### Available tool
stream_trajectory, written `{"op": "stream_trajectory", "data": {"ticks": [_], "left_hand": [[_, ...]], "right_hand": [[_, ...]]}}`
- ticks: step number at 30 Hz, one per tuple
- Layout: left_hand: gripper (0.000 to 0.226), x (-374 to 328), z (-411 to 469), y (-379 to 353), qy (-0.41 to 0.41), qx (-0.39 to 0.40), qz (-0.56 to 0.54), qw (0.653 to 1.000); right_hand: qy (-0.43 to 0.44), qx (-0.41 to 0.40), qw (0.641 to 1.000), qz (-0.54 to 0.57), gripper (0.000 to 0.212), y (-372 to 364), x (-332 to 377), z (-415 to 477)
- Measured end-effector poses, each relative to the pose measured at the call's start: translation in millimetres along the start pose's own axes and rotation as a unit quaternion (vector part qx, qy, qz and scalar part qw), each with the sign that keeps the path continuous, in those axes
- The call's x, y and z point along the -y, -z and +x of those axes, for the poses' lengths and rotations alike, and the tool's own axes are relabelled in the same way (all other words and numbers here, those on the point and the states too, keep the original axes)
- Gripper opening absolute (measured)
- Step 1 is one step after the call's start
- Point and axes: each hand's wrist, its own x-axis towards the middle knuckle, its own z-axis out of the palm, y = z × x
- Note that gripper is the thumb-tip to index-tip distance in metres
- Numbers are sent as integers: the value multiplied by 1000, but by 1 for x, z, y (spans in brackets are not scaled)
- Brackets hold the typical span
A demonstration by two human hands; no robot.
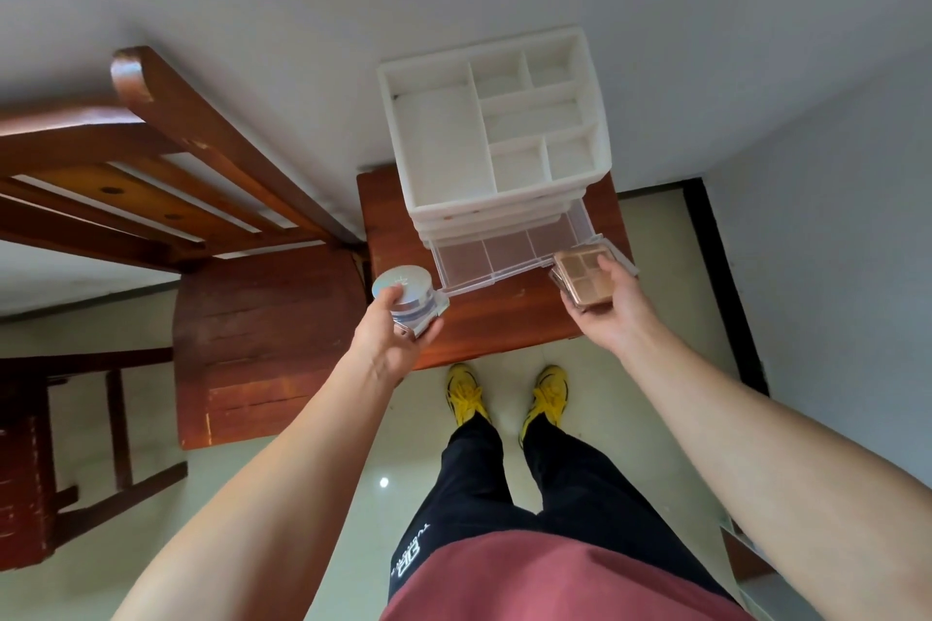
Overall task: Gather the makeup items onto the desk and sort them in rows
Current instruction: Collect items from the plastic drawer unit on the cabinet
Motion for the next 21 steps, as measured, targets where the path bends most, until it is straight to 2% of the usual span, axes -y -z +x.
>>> {"op": "stream_trajectory", "data": {"ticks": [7, 12, 15, 21], "left_hand": [[45, -19, 3, 2, -14, 0, 1, 1000], [45, -33, 2, -3, -33, 10, 1, 999], [47, -39, 2, -3, -33, 7, 3, 999], [49, -49, 2, -3, -49, 18, 25, 998]], "right_hand": [[-43, 39, 996, 64, 30, -18, -34, -16], [-60, 96, 992, 52, 27, -52, -47, -24], [-50, 113, 991, 51, 34, -65, -37, -24], [-37, 101, 993, 51, 37, -75, -27, -11]]}}
